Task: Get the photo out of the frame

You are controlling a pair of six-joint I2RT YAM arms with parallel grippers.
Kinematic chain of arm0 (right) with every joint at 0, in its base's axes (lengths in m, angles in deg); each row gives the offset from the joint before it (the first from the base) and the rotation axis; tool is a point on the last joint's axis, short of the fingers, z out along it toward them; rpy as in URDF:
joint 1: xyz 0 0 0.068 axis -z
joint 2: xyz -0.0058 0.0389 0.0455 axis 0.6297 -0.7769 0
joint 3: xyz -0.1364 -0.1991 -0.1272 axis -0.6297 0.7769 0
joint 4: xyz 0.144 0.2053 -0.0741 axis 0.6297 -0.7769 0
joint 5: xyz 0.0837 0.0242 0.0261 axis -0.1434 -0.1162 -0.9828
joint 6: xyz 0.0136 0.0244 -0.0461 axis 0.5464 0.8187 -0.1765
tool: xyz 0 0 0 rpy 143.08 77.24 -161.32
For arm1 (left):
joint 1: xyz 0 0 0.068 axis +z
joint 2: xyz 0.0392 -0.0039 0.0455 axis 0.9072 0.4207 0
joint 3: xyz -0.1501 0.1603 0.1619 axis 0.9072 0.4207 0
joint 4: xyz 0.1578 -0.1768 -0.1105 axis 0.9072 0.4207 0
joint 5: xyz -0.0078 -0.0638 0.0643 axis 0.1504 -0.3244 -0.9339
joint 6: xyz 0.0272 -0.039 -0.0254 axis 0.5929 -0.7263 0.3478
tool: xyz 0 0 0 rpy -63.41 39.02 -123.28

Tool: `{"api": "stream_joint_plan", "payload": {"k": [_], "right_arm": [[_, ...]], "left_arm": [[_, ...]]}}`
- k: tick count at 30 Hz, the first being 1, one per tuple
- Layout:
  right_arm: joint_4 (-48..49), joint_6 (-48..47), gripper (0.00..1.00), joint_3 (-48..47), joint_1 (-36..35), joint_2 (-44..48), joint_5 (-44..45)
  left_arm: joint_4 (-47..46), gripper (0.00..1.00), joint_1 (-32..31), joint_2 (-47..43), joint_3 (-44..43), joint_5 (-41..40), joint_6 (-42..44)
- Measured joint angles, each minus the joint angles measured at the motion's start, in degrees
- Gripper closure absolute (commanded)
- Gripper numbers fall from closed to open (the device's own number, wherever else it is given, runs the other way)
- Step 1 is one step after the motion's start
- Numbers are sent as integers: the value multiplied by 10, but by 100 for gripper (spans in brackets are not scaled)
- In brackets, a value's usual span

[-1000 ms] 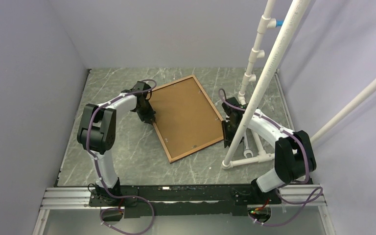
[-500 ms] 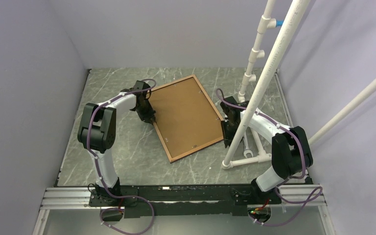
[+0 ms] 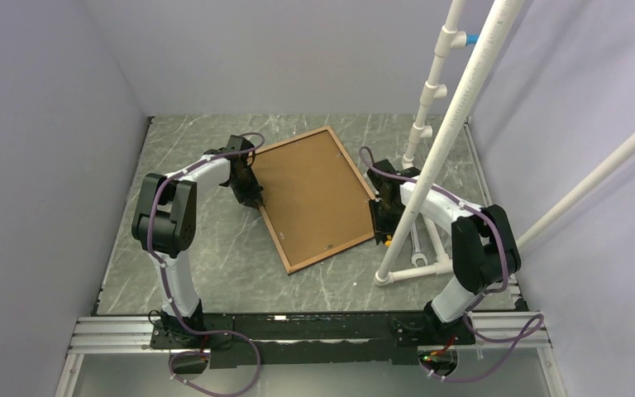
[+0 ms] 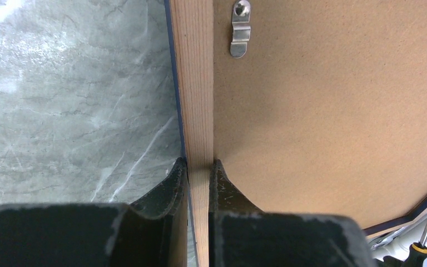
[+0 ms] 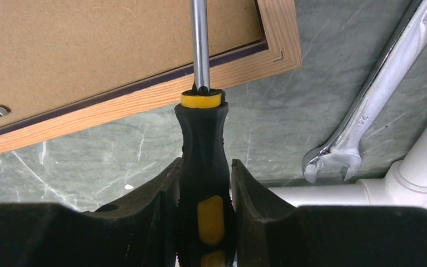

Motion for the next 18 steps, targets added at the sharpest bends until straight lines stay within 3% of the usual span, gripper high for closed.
{"api": "stream_joint_plan", "payload": {"k": [18], "right_arm": [[7,-9,100,-7,-43,-52,54]], "left_arm": [[-7,100,-1,1,-2,-2,13]]}}
